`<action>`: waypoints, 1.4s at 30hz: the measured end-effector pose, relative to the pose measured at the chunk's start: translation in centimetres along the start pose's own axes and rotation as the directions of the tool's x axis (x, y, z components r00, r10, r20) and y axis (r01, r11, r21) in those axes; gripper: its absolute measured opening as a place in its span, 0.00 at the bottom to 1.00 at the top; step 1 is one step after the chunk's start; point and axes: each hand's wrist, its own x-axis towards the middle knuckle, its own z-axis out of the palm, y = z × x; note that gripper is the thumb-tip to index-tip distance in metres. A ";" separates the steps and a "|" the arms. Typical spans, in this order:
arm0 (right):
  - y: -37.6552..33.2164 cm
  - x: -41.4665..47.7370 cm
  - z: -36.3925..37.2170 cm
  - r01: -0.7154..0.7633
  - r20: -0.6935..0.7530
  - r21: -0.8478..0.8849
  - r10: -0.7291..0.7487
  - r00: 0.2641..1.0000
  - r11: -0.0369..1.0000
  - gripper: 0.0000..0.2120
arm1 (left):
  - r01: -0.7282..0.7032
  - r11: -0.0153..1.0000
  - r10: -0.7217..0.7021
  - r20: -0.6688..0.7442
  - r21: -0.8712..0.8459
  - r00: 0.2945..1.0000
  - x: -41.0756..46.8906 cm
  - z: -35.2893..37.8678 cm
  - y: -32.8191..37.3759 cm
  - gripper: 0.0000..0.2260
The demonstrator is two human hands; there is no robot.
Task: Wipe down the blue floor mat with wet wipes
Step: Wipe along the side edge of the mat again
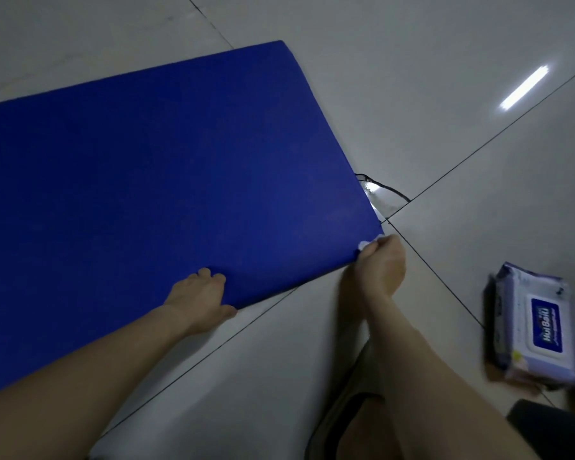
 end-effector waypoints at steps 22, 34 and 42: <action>-2.4 -4.1 1.6 0.046 0.064 0.071 -0.051 0.997 0.996 0.05 | 0.002 1.000 -0.002 -0.016 0.001 1.000 0.3 0.4 -0.1 0.24; -2.7 -4.7 1.2 0.303 0.272 -0.104 -0.265 0.925 0.947 0.05 | 0.022 0.999 -0.023 -0.003 -0.033 1.000 0.3 0.4 0.0 0.22; -2.1 -11.7 3.1 0.354 0.376 -0.029 -0.318 0.870 0.935 0.05 | 0.016 1.000 -0.016 0.011 -0.014 1.000 0.0 0.0 0.3 0.21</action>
